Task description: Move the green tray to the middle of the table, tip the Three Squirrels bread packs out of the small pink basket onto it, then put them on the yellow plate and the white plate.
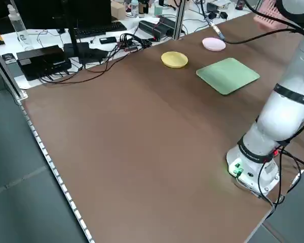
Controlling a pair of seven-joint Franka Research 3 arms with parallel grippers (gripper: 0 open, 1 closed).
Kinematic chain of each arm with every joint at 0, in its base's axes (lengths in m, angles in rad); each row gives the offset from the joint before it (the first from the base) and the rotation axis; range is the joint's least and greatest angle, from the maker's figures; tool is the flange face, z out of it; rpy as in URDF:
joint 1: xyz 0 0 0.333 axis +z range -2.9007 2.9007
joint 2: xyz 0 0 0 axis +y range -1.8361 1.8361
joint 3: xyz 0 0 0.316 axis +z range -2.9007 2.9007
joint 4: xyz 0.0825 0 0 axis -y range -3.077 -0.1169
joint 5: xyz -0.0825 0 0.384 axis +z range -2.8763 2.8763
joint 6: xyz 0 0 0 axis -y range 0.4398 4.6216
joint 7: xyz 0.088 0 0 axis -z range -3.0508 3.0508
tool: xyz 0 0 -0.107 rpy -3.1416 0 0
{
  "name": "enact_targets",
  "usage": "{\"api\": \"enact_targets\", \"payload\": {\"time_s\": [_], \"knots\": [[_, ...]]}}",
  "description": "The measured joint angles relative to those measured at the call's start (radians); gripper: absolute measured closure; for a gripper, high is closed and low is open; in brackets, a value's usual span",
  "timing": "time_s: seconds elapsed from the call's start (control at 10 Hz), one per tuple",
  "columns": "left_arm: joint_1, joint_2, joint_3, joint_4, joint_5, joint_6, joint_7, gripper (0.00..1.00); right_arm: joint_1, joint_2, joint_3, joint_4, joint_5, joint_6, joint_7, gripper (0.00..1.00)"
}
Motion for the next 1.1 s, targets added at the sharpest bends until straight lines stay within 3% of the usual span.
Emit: {"api": "enact_targets", "payload": {"time_s": [0.2,0.3,0.5,0.7,0.9,1.1], "knots": [[0.000,0.003,-0.001,-0.002,0.031,0.008,0.000,0.00,0.052,0.015,0.038,0.007,0.141,0.134,0.012,0.93],[-0.005,0.004,-0.004,-0.002,0.052,0.009,0.001,0.00,0.029,0.038,0.122,0.009,0.221,0.213,0.013,0.93],[-0.037,0.008,-0.026,-0.007,0.068,0.005,0.003,0.00,-0.034,0.102,0.340,0.010,0.364,0.407,0.016,0.93],[-0.086,0.013,-0.082,-0.028,0.077,0.005,0.002,0.00,-0.038,0.179,0.472,0.027,0.478,0.548,0.016,0.93],[-0.118,0.023,-0.110,-0.032,0.079,0.005,-0.001,0.00,-0.038,0.257,0.538,0.061,0.490,0.626,0.002,0.93],[-0.118,0.023,-0.124,-0.031,0.079,0.004,-0.002,0.00,-0.030,0.350,0.573,0.099,0.495,0.675,-0.044,0.93]]}}
